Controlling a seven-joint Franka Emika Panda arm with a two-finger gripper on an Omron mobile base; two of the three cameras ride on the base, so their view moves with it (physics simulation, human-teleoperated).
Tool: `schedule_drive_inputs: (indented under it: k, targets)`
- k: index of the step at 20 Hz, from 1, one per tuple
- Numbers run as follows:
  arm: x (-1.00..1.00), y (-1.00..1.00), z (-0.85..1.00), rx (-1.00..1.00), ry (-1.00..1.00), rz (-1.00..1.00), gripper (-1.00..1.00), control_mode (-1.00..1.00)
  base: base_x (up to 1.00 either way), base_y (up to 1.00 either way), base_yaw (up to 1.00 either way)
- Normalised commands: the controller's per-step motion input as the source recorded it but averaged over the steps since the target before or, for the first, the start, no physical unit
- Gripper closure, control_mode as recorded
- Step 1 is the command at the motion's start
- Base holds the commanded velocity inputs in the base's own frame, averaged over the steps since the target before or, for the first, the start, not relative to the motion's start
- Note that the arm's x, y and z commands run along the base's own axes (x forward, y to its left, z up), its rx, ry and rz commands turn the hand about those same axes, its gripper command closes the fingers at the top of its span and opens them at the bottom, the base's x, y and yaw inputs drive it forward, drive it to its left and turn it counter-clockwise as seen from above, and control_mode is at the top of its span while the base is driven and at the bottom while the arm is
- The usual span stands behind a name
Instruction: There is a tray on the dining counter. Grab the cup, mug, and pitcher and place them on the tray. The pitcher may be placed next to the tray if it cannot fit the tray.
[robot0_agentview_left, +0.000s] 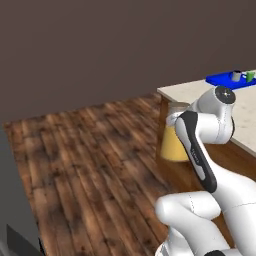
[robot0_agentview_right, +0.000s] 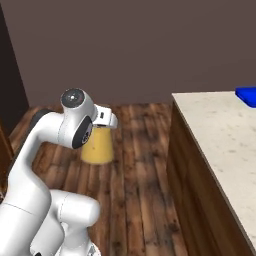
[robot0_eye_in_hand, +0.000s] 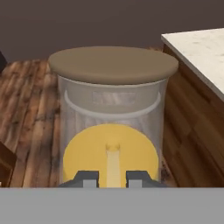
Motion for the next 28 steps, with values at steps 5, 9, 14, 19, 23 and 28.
schedule_drive_inputs:
  k: [5, 9, 14, 19, 23, 28]
  targets:
    - [0.00, 0.00, 0.00, 0.00, 0.00, 0.00, 1.00, 1.00, 1.00, 0.53, -0.08]
    - [0.00, 0.00, 0.00, 0.00, 0.00, 0.00, 1.00, 1.00, 1.00, 0.55, -0.09]
    - [0.00, 0.00, 0.00, 0.00, 0.00, 0.00, 1.00, 1.00, 1.00, 0.62, -0.09]
    - [0.00, 0.00, 0.00, 0.00, 0.00, 0.00, 1.00, 1.00, 1.00, 0.68, -0.10]
    - [0.00, 0.00, 0.00, 0.00, 0.00, 0.00, 1.00, 1.00, 1.00, 0.68, -0.10]
    - [0.00, 0.00, 0.00, 0.00, 0.00, 0.00, 1.00, 1.00, 1.00, 0.68, -0.10]
